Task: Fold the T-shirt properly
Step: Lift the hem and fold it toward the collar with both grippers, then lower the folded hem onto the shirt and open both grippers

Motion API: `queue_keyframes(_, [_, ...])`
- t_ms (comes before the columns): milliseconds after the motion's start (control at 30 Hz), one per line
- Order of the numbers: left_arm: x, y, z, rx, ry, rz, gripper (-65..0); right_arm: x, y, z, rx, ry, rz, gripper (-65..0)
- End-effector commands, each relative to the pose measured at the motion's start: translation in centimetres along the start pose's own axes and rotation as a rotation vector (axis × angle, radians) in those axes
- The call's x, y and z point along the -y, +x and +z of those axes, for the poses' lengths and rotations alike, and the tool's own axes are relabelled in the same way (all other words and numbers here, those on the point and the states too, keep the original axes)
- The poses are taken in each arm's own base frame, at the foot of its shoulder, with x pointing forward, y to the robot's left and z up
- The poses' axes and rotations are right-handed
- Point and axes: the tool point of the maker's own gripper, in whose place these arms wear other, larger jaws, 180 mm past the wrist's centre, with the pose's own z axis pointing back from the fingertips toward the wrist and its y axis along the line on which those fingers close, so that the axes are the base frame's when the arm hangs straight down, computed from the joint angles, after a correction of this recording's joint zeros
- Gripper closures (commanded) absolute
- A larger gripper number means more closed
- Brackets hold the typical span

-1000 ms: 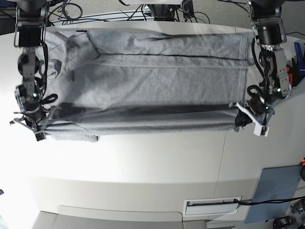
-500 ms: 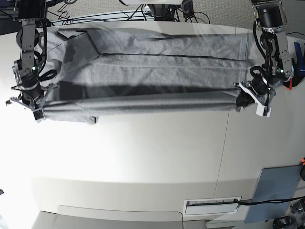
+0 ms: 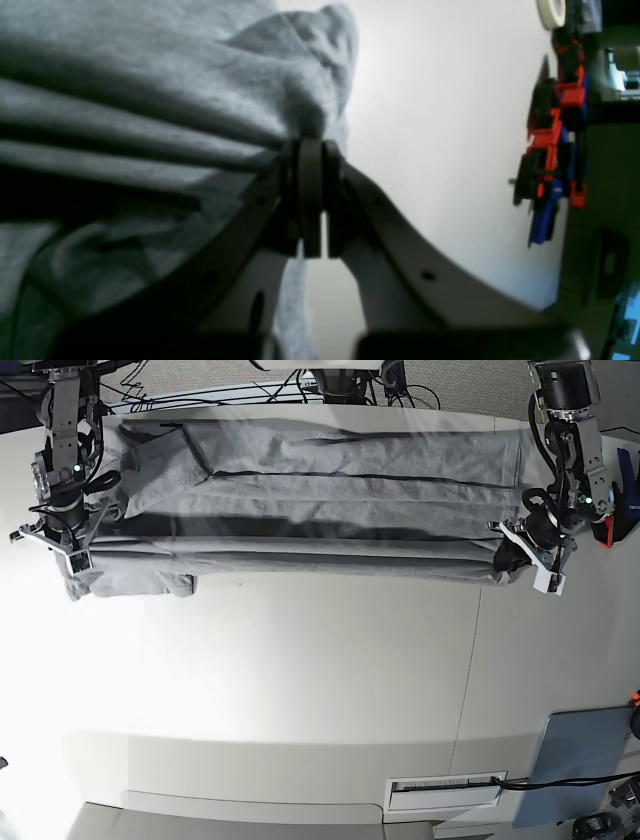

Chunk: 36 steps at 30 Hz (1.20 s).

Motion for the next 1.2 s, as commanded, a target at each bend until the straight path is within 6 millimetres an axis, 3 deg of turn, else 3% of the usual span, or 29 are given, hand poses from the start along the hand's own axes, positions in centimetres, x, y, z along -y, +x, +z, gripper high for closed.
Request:
queue_keyframes(0, [-1.4, 1.5, 0.6, 0.028, 0.044, -0.023, 0.0, 2.2, 0.4, 0.2, 0.007, -0.073, 0.004, 0.0])
queue_keyframes(267, [-1.9, 0.0, 0.8, -0.021, 0.071, -0.015, 0.0, 0.0, -1.1, 0.6, -0.03, -0.032, -0.021, 0.0])
queue_keyframes(833, [-2.4, -0.9, 1.0, -0.065, 0.102, -0.038, 0.0, -1.1, -4.0, 1.2, -0.114, -0.005, 0.005, 0.0])
queue_keyframes(1167, [-1.6, 0.9, 1.9, -0.076, 0.098, -0.109, 0.0, -1.4, -4.1, 1.3, -0.119, -0.003, 0.002, 0.0])
